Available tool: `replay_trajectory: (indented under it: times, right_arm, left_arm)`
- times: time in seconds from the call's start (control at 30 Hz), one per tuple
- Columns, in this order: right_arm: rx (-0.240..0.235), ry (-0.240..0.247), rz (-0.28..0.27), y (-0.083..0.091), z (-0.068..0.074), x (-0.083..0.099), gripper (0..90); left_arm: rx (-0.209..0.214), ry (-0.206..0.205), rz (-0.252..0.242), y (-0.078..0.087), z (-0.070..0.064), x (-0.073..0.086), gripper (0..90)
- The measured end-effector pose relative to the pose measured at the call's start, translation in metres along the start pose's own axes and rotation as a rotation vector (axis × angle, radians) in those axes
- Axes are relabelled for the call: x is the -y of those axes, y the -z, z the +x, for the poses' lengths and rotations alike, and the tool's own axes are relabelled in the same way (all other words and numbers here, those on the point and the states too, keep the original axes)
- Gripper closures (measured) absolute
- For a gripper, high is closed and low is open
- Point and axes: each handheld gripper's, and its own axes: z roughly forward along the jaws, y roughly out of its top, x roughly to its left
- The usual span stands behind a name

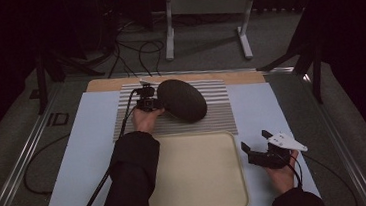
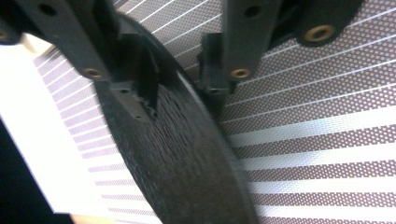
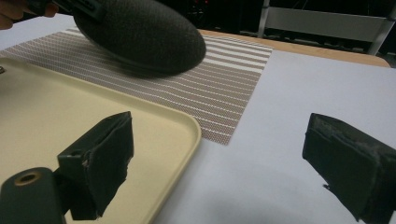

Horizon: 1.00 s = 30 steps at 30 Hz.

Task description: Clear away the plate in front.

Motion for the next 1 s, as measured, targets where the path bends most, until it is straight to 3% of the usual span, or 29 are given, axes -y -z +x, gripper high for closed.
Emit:
replay_trajectory:
  times: [0.2,0.23,0.43,0.47,0.5,1.0]
  right_arm:
    - [0.001,-0.002,0.002,0.0001,-0.0003,0.0000,9.0]
    - [0.002,-0.001,0.003,0.0001,-0.0005,0.0001,9.0]
    - [0.002,-0.002,0.004,0.0004,-0.0006,0.0002,9.0]
    - [0.002,-0.002,0.004,0.0004,-0.0006,0.0002,9.0]
    - [0.003,-0.002,0.004,0.0005,-0.0006,0.0002,9.0]
    - [0.005,-0.001,0.001,0.0016,-0.0018,0.0004,9.1]
  left_arm:
    - [0.045,0.047,0.008,-0.0039,-0.0018,0.0013,76.4]
    - [0.058,0.084,0.001,-0.0044,-0.0016,0.0020,77.8]
    - [0.120,0.177,-0.034,-0.0005,0.0015,0.0029,83.9]
    - [0.120,0.177,-0.034,-0.0005,0.0015,0.0029,85.2]
    - [0.139,0.209,-0.054,0.0013,0.0023,0.0030,85.2]
    - [0.126,0.304,-0.103,0.0008,0.0031,0.0074,87.1]
